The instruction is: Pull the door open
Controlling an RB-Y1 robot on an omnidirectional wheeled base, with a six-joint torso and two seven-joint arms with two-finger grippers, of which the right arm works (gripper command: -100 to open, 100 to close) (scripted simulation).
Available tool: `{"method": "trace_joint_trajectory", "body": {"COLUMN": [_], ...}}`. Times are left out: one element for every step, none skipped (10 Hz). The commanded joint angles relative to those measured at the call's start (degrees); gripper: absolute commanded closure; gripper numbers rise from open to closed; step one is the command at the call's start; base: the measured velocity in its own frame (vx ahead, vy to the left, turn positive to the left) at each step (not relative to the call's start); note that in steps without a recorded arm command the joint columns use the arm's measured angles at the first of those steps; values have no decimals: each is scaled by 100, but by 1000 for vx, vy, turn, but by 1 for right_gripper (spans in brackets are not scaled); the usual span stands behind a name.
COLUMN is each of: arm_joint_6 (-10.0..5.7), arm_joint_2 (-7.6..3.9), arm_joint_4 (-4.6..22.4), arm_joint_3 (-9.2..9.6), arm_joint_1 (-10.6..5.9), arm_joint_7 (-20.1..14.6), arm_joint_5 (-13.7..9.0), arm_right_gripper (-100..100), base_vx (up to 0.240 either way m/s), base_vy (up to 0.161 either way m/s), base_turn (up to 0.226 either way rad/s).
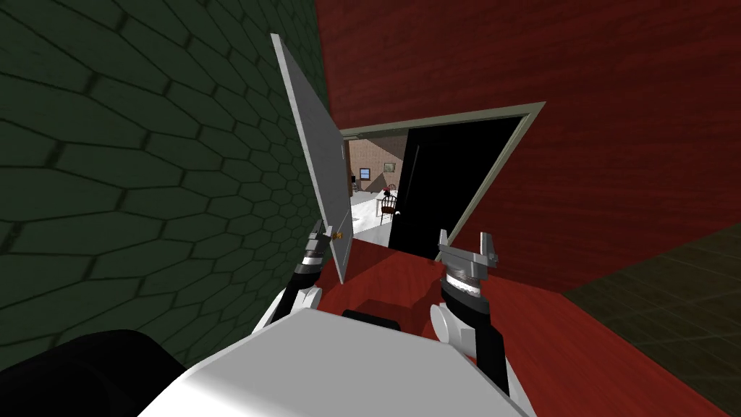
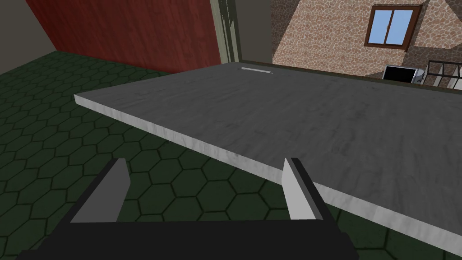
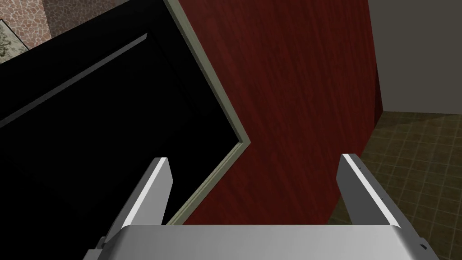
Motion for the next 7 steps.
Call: {"method": "trace_joint_trajectory", "body": {"arm_joint_6": [-42, -56, -71, -85, -99, -115, -132], "arm_joint_2": [-56, -81, -105, -129, -153, -178, -203], "arm_joint_4": [258, 368, 479, 589, 700, 819, 947], "arm_joint_3": [75, 105, 135, 165, 194, 226, 261], "arm_joint_1": [-83, -120, -158, -196, -234, -275, -319], "arm_joint_7": [-177, -256, -335, -414, -493, -578, -670], "arm_joint_5": [-108, -158, -207, -257, -307, -361, -419], "arm_right_gripper": [-100, -100, -100, -100, -100, -100, -100], "base_vx": [128, 123, 111, 100, 93, 92, 99], "base_vy": [4, 2, 3, 1, -6, -12, -6], "base_turn": [4, -1, 3, 1, 2, 2, 3]}}
